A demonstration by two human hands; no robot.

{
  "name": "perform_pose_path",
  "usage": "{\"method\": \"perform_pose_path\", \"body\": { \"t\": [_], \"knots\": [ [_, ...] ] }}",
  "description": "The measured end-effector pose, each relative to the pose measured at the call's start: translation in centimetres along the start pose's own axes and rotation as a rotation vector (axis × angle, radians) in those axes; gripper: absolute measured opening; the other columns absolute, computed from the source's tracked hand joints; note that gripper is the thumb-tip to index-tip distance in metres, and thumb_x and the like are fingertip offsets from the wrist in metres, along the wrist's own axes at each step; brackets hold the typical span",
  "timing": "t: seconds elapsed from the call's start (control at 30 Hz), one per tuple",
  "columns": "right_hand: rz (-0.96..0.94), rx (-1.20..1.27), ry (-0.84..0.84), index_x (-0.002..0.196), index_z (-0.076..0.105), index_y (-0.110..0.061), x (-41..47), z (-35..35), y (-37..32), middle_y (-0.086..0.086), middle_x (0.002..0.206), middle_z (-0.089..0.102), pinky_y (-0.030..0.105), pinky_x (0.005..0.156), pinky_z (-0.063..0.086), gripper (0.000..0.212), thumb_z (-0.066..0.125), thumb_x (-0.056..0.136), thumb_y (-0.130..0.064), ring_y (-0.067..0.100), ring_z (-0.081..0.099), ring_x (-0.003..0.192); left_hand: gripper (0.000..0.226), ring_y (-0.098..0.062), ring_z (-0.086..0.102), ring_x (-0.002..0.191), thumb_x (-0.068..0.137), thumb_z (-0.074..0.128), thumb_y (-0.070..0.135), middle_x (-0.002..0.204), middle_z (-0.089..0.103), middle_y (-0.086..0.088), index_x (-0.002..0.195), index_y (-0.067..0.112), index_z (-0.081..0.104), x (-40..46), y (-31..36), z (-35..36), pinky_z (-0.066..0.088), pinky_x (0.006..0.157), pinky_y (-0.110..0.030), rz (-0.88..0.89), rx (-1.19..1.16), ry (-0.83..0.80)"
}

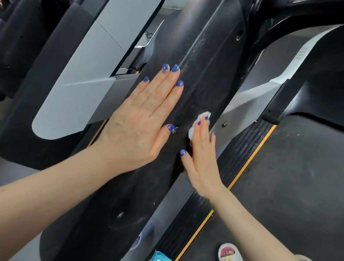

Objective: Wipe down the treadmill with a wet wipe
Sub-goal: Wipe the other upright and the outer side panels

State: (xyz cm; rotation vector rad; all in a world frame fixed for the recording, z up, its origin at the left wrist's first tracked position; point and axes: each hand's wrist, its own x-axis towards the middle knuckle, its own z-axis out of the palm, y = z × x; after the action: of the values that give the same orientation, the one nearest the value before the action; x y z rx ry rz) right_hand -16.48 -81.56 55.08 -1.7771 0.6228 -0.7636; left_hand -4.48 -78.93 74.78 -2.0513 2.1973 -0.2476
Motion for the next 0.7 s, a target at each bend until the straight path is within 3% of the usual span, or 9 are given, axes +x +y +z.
{"method": "perform_pose_path", "body": {
  "t": [0.1, 0.23, 0.37, 0.5, 0.7],
  "knots": [
    [-0.055, -0.06, -0.039, 0.154, -0.023, -0.036, 0.4, -0.9, 1.7, -0.015, 0.163, -0.028, 0.049, 0.123, -0.006, 0.071, 0.029, 0.105, -0.043, 0.017, -0.014, 0.155, 0.066, -0.031, 0.008, 0.156, 0.098, 0.046, 0.017, 0.166, 0.014, -0.019, 0.157, -0.002, 0.023, 0.0, 0.1, -0.2, 0.01, 0.127, -0.046, -0.008, 0.022, 0.0],
    [-0.077, -0.07, 0.052, 0.156, -0.019, -0.03, 3.9, -2.0, 1.3, -0.017, 0.161, -0.029, 0.044, 0.125, -0.009, 0.074, 0.033, 0.104, -0.041, 0.018, -0.016, 0.154, 0.064, -0.033, 0.01, 0.156, 0.098, 0.047, 0.015, 0.165, 0.017, -0.019, 0.156, -0.003, 0.026, 0.0, 0.0, -0.1, 0.01, 0.127, -0.047, 0.03, 0.042, -0.001],
    [-0.167, -0.13, -0.084, 0.158, -0.018, -0.024, 0.5, -0.7, 3.6, -0.004, 0.166, -0.024, 0.048, 0.125, -0.006, 0.075, 0.032, 0.104, -0.043, 0.026, -0.013, 0.155, 0.063, -0.034, 0.013, 0.155, 0.097, 0.05, 0.012, 0.165, 0.021, -0.018, 0.154, -0.003, 0.029, -0.1, 0.0, 0.0, 0.014, 0.126, -0.049, 0.037, 0.044, 0.007],
    [-0.159, -0.163, -0.169, 0.154, -0.028, -0.033, -0.3, -0.7, 5.6, -0.015, 0.162, -0.031, 0.045, 0.124, -0.005, 0.07, 0.019, 0.105, -0.051, 0.016, -0.017, 0.154, 0.062, -0.034, 0.014, 0.155, 0.097, 0.05, 0.011, 0.164, 0.024, -0.017, 0.154, -0.003, 0.031, 0.0, -0.1, 0.1, 0.015, 0.126, -0.049, 0.031, 0.04, 0.007],
    [-0.056, -0.016, 0.0, 0.155, -0.023, -0.03, 3.5, -2.1, 4.4, -0.014, 0.161, -0.032, 0.035, 0.124, -0.011, 0.074, 0.028, 0.105, -0.05, 0.017, -0.019, 0.154, 0.063, -0.035, 0.015, 0.154, 0.096, 0.051, 0.01, 0.164, 0.024, -0.017, 0.154, -0.003, 0.03, 0.0, -0.1, 0.1, 0.014, 0.126, -0.049, 0.033, 0.046, 0.007]
  ]
}}
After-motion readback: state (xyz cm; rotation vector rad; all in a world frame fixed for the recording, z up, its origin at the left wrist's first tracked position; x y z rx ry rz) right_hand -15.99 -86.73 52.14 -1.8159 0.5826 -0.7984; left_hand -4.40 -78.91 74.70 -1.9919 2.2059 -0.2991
